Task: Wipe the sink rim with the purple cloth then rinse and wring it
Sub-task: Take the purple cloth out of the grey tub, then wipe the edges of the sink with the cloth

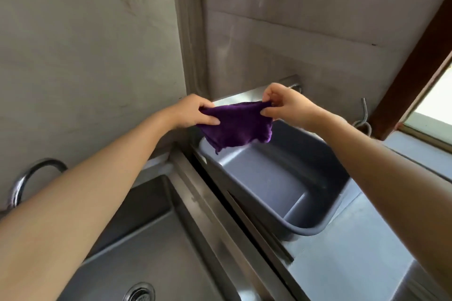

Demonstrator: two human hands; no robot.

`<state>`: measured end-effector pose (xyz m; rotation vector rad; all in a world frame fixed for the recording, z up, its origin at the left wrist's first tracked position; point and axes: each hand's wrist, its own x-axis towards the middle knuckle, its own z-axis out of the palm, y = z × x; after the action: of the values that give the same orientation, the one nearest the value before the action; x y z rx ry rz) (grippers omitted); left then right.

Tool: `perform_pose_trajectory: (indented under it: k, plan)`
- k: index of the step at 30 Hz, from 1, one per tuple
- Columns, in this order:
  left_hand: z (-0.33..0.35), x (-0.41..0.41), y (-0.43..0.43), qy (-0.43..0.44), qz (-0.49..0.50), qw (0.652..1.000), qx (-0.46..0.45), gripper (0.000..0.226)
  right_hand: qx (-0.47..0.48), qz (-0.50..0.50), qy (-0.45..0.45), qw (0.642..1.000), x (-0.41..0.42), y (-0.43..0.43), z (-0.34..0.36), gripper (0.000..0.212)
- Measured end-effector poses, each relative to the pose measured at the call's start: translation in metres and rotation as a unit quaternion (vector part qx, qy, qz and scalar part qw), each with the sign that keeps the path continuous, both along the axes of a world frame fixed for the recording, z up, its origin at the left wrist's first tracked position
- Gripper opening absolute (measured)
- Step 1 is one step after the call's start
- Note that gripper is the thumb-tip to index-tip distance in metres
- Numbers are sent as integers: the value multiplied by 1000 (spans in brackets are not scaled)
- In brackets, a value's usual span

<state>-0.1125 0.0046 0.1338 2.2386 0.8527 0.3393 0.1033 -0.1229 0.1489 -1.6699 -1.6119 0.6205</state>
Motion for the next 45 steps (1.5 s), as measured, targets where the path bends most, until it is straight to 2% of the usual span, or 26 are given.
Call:
perform_pose_trajectory:
  k: [4,8,9,12,15,20,25,29,34,37,40,42,45]
  plan:
    - [0,-51,-10,-6,49,999,1,24,-26,72,-42,996,-30,15,-1,26]
    - [-3,-119,-27,17,119,993,-19,31,-38,120,-123,984,-85,38,-3,42]
    - [-4,-139,-31,23,139,990,-25,31,-49,136,-107,984,-102,43,-5,38]
    - [-12,-198,-48,23,184,980,-70,20,-100,188,18,977,-153,53,-19,8]
    - [-22,-251,-69,-11,239,964,-116,18,-148,235,144,950,-203,58,-38,16]
    - [-49,-325,-112,-40,313,932,-177,27,-225,298,332,867,-282,52,-84,17]
    - [-90,-390,-154,-81,365,896,-240,30,-317,299,418,797,-354,34,-151,21]
    - [-138,-438,-177,-104,432,859,-254,30,-373,274,427,777,-407,19,-192,21]
    - [-197,-477,-201,-145,507,812,-249,13,-375,253,414,790,-466,-2,-235,21]
    - [-234,-502,-208,-154,532,800,-233,15,-366,224,405,808,-494,-13,-253,18]
    - [-270,-530,-214,-71,574,804,-142,32,-340,179,410,827,-518,-19,-270,16]
    - [-294,-548,-217,-8,563,823,-70,38,-319,161,379,854,-534,-26,-282,20]
    - [-329,-561,-216,108,518,847,-62,48,-294,176,299,890,-566,-41,-305,26]
